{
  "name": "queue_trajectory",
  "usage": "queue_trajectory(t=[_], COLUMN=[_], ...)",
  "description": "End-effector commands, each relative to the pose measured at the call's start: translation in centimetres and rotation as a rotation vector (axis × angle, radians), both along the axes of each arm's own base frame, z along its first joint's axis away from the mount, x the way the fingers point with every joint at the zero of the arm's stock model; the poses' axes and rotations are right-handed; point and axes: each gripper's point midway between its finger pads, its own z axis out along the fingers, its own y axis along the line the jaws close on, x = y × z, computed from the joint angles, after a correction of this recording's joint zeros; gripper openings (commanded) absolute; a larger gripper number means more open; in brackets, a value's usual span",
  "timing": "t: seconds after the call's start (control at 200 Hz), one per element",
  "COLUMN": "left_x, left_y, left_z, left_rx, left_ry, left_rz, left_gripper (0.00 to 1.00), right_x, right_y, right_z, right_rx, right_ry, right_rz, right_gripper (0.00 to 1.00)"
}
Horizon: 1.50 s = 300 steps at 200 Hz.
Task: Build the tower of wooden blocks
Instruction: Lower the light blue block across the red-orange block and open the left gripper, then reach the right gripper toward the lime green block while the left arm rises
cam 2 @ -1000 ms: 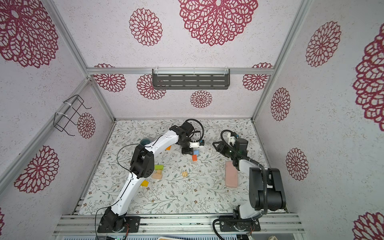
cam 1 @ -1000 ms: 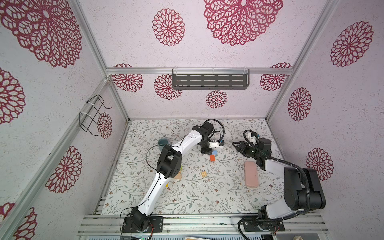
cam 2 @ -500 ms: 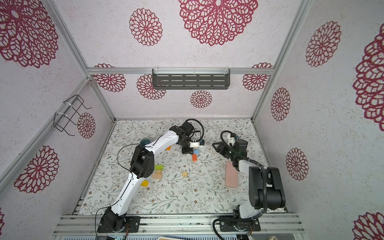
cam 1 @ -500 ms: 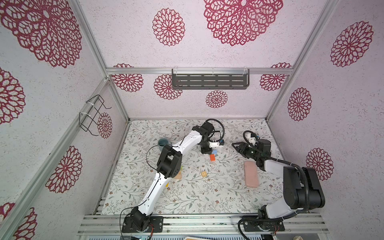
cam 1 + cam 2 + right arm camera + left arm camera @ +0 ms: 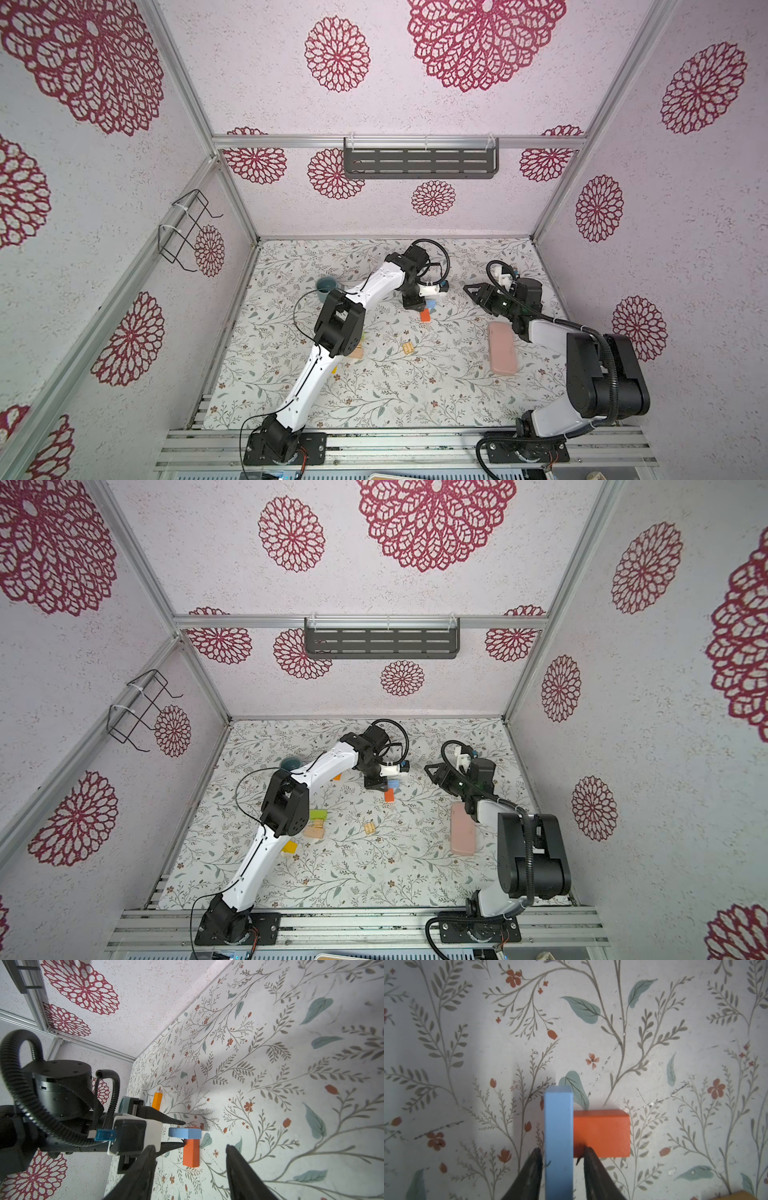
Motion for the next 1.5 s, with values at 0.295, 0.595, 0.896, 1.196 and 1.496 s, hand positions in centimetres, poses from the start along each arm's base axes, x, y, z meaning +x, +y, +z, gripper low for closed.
queue_trajectory(t=[0.295,0.595,0.896,1.196,1.496], left_x=[0.9,1.8,3.8,0.1,-5.2], left_y=[0.6,2.6,9.0,20.9,29.5], left_z=[5.2,11.5,22.3,24.7,20.3], left_rx=[-0.041,-0.135,-0.504,-0.67,-0.712], left_ry=[-0.104,-0.167,-0.281,-0.44,-0.412], left_rz=[0.028,0.153,0.625,1.25,1.743], left_gripper=[0.62,0.97,0.97,0.97,0.97], right_x=[0.1,-0.4,-2.6,-4.4,-6.8], right_y=[-0.3,-2.7,-0.5,9.3,19.1], right_z=[1.0,1.1,4.2,6.6,4.5], right_rx=[-0.015,-0.172,-0.369,-0.518,-0.6], right_ry=[-0.017,0.084,0.054,-0.115,-0.194], right_rz=[-0.004,-0.121,-0.042,0.363,0.682], right_gripper=[0.62,0.65,0.68,0.64,0.63])
